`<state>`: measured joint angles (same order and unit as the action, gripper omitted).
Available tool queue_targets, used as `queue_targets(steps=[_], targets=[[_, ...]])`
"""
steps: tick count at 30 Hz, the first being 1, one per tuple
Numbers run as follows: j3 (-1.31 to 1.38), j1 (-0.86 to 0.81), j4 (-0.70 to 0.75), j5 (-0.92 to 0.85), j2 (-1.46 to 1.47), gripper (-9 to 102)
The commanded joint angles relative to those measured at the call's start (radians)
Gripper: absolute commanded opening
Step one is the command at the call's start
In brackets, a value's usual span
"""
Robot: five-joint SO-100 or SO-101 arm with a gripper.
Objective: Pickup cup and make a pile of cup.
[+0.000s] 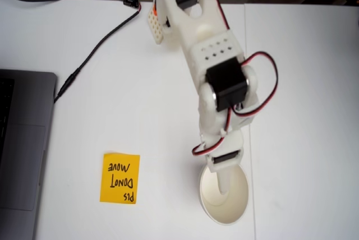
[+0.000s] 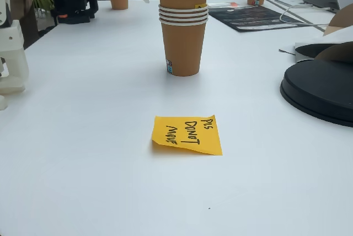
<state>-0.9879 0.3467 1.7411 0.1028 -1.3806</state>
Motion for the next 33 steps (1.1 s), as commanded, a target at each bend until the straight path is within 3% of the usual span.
queue_targets(steps=[1, 19, 33], targets=[[0.009, -0.014, 0.002, 0.008, -0.133, 32], [-0.006, -0.192, -0.005, 0.008, -0.218, 32], [-0.319, -0.308, -0.011, 0.008, -0.446, 32]])
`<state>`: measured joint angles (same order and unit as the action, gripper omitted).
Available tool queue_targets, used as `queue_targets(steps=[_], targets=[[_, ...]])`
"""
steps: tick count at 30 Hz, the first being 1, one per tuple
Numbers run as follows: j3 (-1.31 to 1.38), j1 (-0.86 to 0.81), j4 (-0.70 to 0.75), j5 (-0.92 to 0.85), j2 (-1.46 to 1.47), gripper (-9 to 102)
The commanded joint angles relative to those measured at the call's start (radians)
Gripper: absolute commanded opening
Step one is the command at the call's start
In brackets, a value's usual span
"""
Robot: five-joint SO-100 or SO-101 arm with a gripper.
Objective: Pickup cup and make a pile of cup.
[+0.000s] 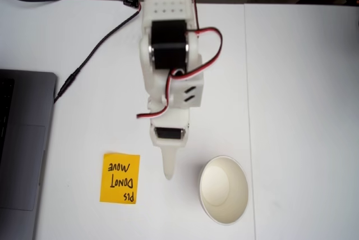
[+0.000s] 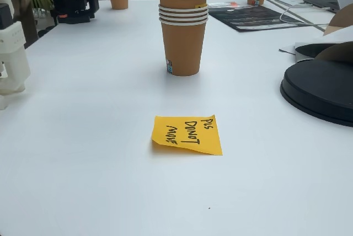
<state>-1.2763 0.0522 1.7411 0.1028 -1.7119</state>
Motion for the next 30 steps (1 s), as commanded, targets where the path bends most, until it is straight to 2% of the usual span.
queue_targets(steps=[1, 13, 30], targets=[[-0.046, -0.014, -0.011, 0.008, -0.130, 32], [-0.199, -0.014, -0.011, 0.008, -0.276, 30], [-0.402, -0.014, -0.011, 0.008, -0.476, -3]])
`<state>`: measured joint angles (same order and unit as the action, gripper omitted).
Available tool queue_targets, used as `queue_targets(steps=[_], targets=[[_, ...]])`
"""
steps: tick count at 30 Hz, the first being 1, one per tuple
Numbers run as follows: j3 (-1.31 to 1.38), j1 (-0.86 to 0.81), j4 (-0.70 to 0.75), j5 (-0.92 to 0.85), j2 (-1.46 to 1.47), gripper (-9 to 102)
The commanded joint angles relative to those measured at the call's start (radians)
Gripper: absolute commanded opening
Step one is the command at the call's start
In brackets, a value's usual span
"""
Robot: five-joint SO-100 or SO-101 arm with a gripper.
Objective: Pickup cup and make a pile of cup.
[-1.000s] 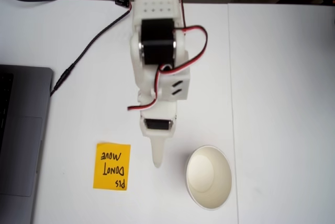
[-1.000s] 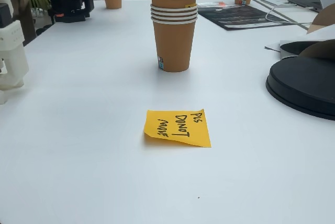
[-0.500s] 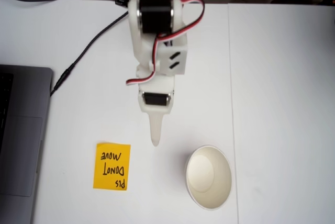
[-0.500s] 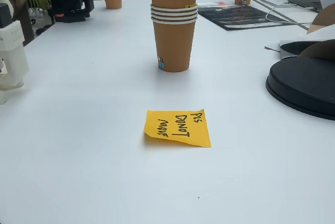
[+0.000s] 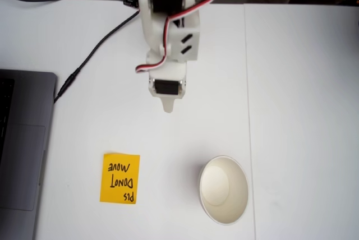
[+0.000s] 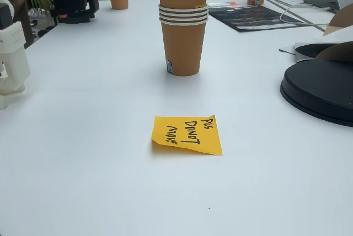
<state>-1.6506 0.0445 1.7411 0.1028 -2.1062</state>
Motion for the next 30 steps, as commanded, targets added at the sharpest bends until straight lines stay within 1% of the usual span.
queue_targets(steps=[1, 6, 15, 30], targets=[[-0.044, -0.006, -0.011, 0.008, -0.097, -4], [-0.144, -0.006, -0.055, 0.005, -0.187, -7], [-0.330, 0.006, -0.179, -0.006, -0.374, -7], [-0.603, 0.011, -0.348, 0.005, -0.531, -7]])
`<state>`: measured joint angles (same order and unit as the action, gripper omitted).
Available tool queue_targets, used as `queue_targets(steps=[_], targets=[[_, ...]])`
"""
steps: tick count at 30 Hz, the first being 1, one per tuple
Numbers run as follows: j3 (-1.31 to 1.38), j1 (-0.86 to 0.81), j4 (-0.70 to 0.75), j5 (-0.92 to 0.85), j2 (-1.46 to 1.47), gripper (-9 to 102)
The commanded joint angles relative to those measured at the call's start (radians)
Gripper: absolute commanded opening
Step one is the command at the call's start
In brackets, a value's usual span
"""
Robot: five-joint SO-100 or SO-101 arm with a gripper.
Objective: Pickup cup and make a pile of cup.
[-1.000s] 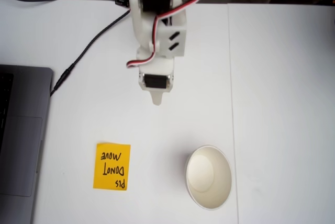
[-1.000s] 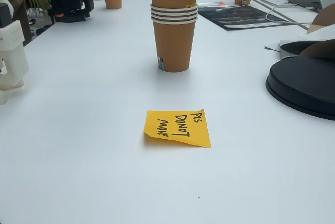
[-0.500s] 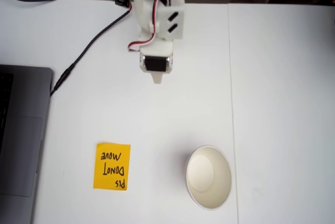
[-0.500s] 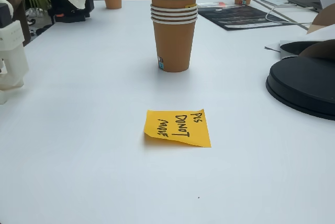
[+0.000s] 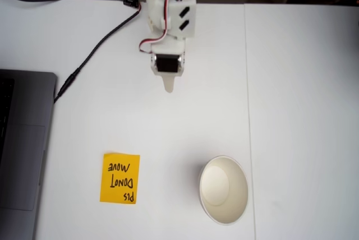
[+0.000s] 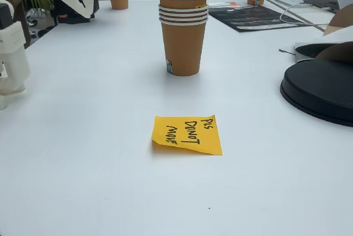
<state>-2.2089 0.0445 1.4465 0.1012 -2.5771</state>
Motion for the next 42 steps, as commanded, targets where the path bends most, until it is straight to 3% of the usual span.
queue_targets(steps=[1, 11, 42], targets=[[-0.077, 0.011, -0.067, 0.006, -0.081, -7], [-0.353, 0.011, -0.138, -0.005, -0.325, -7], [-0.486, 0.071, -0.141, -0.008, -0.483, -7]])
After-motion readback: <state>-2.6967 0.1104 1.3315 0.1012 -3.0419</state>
